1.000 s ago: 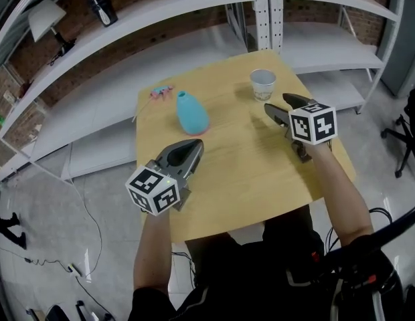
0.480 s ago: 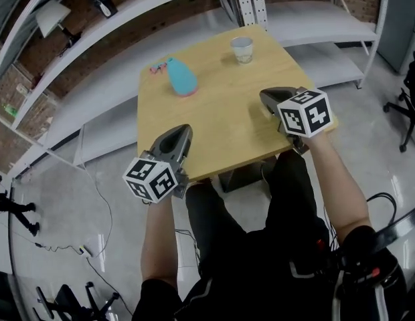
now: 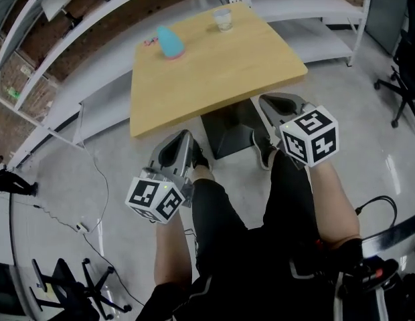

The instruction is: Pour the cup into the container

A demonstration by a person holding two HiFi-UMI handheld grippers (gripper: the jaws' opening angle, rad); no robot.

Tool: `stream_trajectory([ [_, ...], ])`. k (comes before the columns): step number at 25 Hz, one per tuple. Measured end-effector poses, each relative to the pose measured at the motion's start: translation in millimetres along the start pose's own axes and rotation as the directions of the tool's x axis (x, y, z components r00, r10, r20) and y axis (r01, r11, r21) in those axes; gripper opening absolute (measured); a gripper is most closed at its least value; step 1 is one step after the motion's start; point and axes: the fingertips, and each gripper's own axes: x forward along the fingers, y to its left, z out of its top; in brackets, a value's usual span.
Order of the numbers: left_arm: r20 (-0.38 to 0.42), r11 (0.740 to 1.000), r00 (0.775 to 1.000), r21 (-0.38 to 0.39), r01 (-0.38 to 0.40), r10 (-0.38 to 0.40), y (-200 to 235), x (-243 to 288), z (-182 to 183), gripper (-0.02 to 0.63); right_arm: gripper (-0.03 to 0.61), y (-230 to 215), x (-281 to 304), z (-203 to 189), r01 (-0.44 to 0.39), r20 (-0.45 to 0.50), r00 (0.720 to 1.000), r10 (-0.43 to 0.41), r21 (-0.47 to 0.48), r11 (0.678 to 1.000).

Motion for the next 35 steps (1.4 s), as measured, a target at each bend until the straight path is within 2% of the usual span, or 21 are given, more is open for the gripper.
stream_trajectory([
  [7,-0.003,1.0,1.0,-0.004,0.031,-0.031,-108,-102,-21,0.002,0.002,86,-125,-33,-0.029,0.058,0.998,0.027,0.024,0.999],
  [15,0.015,0.999,0.999,0.022,0.045,-0.045,-203,-194,-16,0.002,0.002,161,-245,-41,-0.012,0.107,0.994,0.014,-0.019,1.0],
  [19,0.03,1.0,0.999,-0.003,0.027,-0.027,-239,-241,-13,0.002,0.003,196,-296,-48,0.002,0.105,0.994,0.001,-0.025,1.0],
  [25,0.021,1.0,1.0,0.0,-0.002,0.002,-305,-324,-23,0.002,0.002,253,-380,-75,-0.005,0.086,0.996,0.008,-0.033,0.999],
  [35,0.021,0.999,0.999,-0.021,-0.047,0.048,-425,-468,-30,0.002,0.002,360,-522,-114,-0.057,0.076,0.995,0.059,-0.032,0.998],
])
